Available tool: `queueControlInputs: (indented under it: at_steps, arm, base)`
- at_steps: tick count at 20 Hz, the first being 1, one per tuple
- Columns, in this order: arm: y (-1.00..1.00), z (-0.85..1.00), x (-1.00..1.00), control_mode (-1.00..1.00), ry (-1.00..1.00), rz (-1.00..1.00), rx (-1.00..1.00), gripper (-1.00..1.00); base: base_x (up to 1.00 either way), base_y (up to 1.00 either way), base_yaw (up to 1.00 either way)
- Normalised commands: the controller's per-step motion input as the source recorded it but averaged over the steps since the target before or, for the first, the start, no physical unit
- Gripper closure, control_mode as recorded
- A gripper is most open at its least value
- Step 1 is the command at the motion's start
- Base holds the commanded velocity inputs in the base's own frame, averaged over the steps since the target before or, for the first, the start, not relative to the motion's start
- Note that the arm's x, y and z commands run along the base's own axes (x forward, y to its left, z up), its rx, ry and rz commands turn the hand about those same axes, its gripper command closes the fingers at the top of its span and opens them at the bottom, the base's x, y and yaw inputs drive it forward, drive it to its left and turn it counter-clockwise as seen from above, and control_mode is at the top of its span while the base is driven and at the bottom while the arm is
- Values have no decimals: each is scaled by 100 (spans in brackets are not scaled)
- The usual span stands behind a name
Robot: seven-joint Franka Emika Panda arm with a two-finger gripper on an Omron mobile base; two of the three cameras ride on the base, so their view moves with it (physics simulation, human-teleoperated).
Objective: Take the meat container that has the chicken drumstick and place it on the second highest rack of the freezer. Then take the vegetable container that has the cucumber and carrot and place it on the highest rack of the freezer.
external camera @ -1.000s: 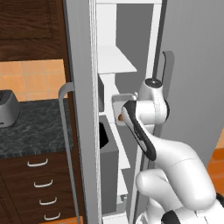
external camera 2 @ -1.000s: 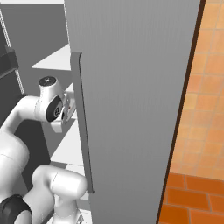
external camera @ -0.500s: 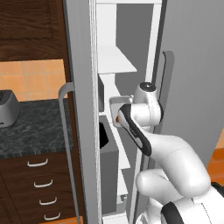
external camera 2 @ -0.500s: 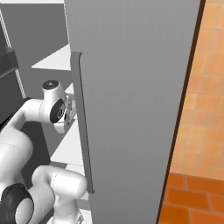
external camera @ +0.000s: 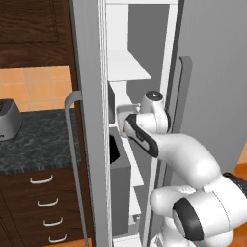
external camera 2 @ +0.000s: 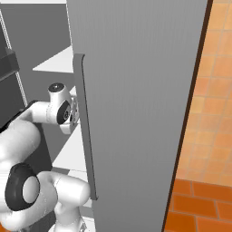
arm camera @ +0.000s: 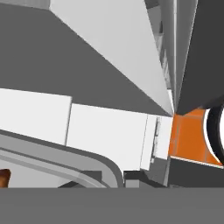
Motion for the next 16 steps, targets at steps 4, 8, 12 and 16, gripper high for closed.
queueControlInputs:
  at_steps: [4,8,12,16]
  arm:
    - [8,-19,47,-100,0,0,-2,100]
    - [0,0,53,-100,0,0,0,100]
    - [0,-12,46,-100,0,0,0,100]
    - [2,-57,19,-100,0,0,0,100]
  base:
    - [0,0,0]
    - [0,0,0]
    - [0,0,0]
    - [0,0,0]
